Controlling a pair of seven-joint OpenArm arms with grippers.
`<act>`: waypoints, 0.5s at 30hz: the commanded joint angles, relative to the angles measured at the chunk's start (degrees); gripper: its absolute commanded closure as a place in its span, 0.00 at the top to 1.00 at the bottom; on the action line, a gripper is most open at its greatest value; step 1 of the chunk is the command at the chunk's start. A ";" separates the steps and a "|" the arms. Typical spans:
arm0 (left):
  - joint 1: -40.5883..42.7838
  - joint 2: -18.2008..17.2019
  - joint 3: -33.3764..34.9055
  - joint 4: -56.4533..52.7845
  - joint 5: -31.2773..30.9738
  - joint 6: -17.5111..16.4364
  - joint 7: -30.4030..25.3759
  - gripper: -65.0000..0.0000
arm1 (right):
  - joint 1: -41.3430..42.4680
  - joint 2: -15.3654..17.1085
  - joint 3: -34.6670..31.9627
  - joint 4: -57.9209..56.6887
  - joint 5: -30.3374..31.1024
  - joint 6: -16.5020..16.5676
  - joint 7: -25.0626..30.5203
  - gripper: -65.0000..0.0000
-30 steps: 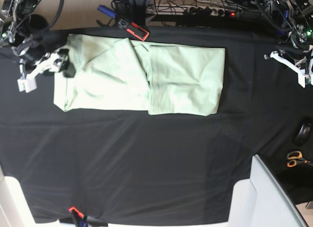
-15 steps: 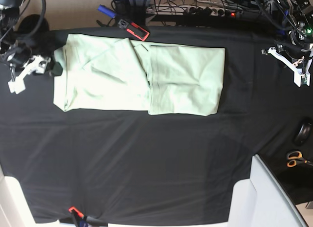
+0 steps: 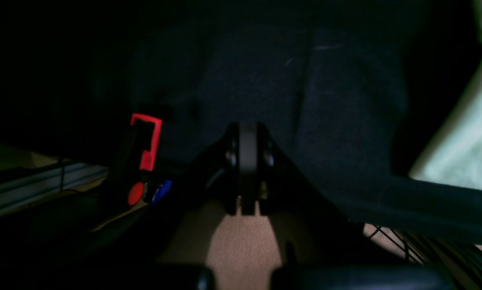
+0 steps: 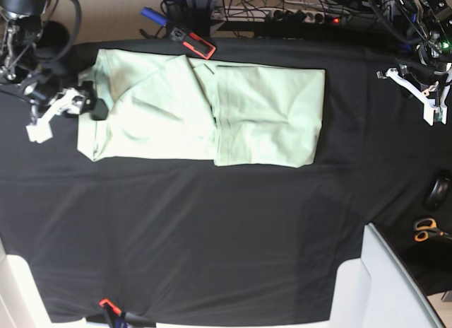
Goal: Fold the T-shirt properly
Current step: 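Grasp the shirt edge nearest the right gripper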
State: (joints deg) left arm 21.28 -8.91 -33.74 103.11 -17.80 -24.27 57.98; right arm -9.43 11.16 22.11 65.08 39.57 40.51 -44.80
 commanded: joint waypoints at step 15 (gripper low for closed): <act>-0.49 -0.90 -0.24 -4.96 -0.09 -0.04 -1.05 0.00 | -1.43 -1.00 -8.79 -0.51 -2.17 -0.51 -3.69 0.82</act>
State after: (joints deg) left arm 20.93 -8.93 -33.71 97.25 -17.82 -24.27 57.71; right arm -9.76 10.57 14.17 65.14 41.15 40.95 -42.85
